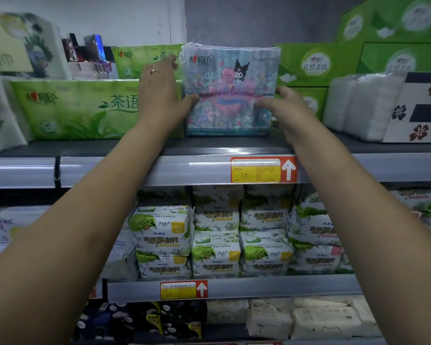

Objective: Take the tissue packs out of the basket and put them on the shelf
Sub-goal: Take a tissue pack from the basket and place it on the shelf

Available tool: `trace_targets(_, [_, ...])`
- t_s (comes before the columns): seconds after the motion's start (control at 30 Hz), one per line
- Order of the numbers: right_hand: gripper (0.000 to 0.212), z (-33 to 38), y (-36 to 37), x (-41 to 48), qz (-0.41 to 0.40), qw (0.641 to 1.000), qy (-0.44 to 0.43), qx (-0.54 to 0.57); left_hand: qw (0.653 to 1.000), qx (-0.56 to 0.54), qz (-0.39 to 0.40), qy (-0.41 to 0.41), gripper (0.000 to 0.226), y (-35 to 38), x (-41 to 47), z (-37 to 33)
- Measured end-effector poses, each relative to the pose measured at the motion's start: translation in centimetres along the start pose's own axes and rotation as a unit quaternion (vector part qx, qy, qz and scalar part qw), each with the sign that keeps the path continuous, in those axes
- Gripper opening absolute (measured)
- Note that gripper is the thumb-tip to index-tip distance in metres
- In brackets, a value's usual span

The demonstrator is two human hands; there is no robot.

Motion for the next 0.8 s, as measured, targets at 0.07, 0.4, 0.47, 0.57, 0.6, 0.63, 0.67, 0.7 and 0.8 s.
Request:
trace_targets(0.07, [0.048, 0.0, 0.0, 0.0, -0.007, 1.0, -0.003, -0.003, 1.0, -0.009, -0.005, 0.008, 0.076, 0.0, -0.1, 0.1])
trace_targets(0.4, [0.071, 0.0, -0.3, 0.1, -0.013, 1.0, -0.015, 0.006, 0.994, 0.009, 0.006, 0.108, 0.081, 0.0, -0.2, -0.5])
trace_targets(0.47, [0.083, 0.0, -0.4, 0.2, -0.026, 0.999, -0.02, 0.008, 0.994, 0.017, 0.015, 0.11, 0.084, 0.2, -0.2, -0.4])
trace_targets(0.57, [0.096, 0.0, -0.5, 0.2, -0.045, 0.998, -0.028, 0.024, 0.994, 0.005, 0.011, 0.107, 0.088, 0.0, -0.4, -0.6])
trace_targets(0.6, [0.098, 0.1, -0.5, 0.2, -0.048, 0.998, -0.033, 0.029, 0.994, 0.005, 0.01, 0.11, 0.089, 0.0, -0.5, -0.7])
trace_targets(0.63, [0.099, 0.1, -0.5, 0.2, -0.05, 0.998, -0.038, 0.032, 0.993, 0.009, 0.01, 0.114, 0.089, -0.1, -0.6, -0.8])
trace_targets(0.67, [0.1, 0.1, -0.5, 0.1, -0.053, 0.997, -0.042, 0.031, 0.993, 0.014, 0.012, 0.118, 0.089, -0.1, -0.7, -0.9])
trace_targets(0.7, [0.1, 0.1, -0.5, 0.1, -0.057, 0.997, -0.047, 0.028, 0.993, 0.02, 0.015, 0.118, 0.089, -0.2, -0.7, -1.0])
trace_targets(0.8, [0.098, 0.2, -0.5, 0.2, -0.077, 0.995, -0.065, 0.025, 0.993, 0.034, 0.007, 0.113, 0.09, -0.1, -0.8, -1.0])
Point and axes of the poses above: each hand's wrist, its own x-axis towards the middle knuckle, its own y-axis out of the palm, z = x × y, the point moved 2 cm from there along x, towards the middle knuckle, and after that the axes turned 4 degrees about -y, right-handed, at the moved point
